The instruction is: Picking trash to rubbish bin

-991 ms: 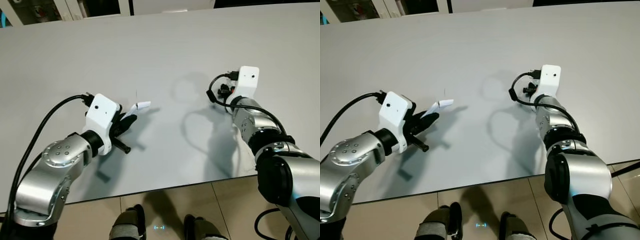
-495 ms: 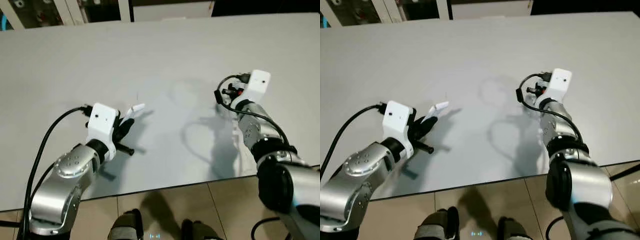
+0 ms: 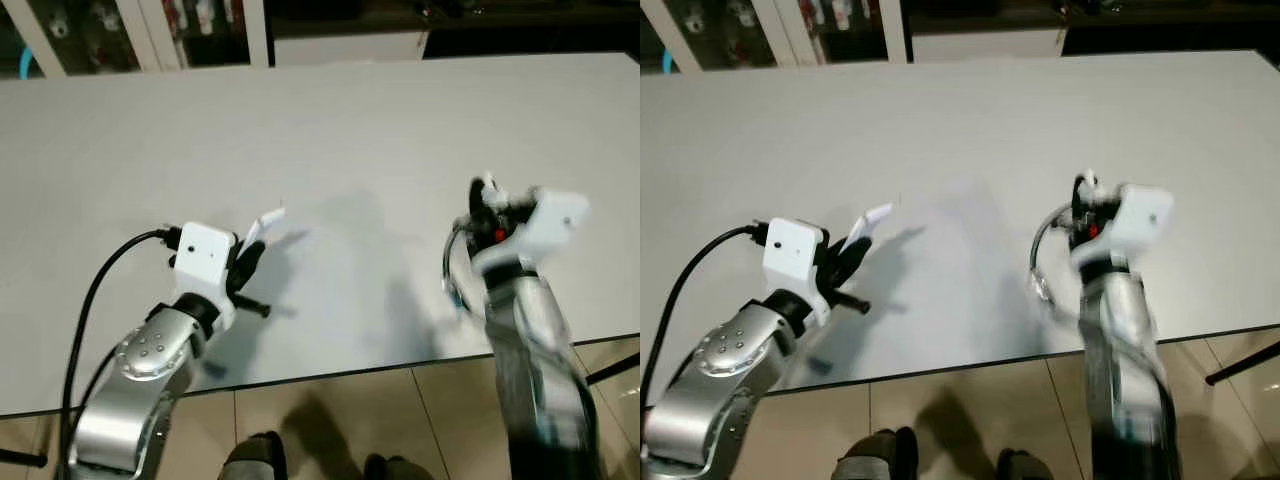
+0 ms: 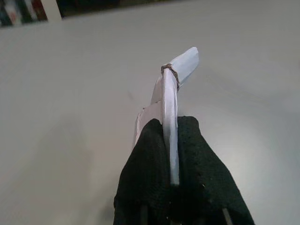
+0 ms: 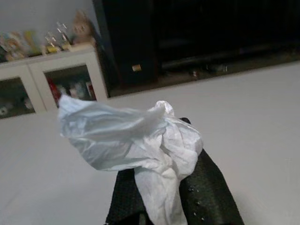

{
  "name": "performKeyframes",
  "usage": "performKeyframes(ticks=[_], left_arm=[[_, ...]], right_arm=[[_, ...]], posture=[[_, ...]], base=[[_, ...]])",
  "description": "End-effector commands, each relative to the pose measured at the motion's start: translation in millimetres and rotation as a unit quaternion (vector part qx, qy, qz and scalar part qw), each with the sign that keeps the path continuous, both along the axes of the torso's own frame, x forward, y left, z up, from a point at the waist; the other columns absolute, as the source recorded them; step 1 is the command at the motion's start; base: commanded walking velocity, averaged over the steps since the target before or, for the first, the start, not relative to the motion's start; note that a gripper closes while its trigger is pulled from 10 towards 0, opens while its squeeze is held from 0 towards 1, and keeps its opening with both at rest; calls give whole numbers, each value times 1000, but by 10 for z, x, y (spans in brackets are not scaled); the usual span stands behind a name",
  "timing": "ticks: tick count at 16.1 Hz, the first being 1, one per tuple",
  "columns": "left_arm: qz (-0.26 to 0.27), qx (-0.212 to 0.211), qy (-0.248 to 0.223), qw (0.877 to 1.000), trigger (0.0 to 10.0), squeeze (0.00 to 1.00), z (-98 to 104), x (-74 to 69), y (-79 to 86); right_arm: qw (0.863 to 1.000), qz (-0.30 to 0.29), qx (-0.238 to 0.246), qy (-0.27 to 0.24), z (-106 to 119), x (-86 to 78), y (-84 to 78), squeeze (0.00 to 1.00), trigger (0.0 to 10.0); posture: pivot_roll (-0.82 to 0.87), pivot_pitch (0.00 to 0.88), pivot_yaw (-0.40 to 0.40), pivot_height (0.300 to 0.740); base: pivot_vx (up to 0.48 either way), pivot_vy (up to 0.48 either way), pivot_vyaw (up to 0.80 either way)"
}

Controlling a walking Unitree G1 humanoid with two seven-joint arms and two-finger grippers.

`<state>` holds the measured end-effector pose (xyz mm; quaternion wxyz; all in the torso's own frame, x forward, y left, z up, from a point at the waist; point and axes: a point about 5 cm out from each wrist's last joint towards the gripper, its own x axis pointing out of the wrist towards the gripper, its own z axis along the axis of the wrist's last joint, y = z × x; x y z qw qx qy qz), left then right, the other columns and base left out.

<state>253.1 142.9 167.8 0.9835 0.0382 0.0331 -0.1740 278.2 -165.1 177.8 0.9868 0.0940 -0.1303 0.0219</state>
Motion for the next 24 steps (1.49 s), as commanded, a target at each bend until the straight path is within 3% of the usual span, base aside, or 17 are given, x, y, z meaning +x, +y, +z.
performKeyframes(ticks=[1,2,5,9,19,24], left_arm=[[-1,-9,-10,1000,10000,0,26,-12,-11],[-10,-5,-2,1000,10000,0,-17,-3,-66],[-21,-8,6,1000,10000,0,-41,-8,-115],[-17,4,-3,1000,10000,0,-43,-31,-90],[-30,15,6,999,10000,0,-84,-75,-110],[-21,24,1,999,10000,0,-81,-55,-67]], right_arm=[[1000,-5,-23,-16,81,-65,29,0,7294],[999,-19,-19,34,-50,-128,5,0,10000],[996,-25,-10,89,-130,-226,12,0,10000],[991,-10,-20,134,-258,-239,92,0,10000],[986,-38,-24,159,-299,-279,38,0,10000],[986,-52,-25,154,-299,-327,-2,0,10000]], posture=[[9,98,29,740],[0,100,36,740],[-5,105,35,740],[8,108,16,740],[4,109,21,740],[2,97,18,740]], base=[[0,0,0],[0,0,0],[0,0,0],[0,0,0],[0,0,0],[0,0,-800]])
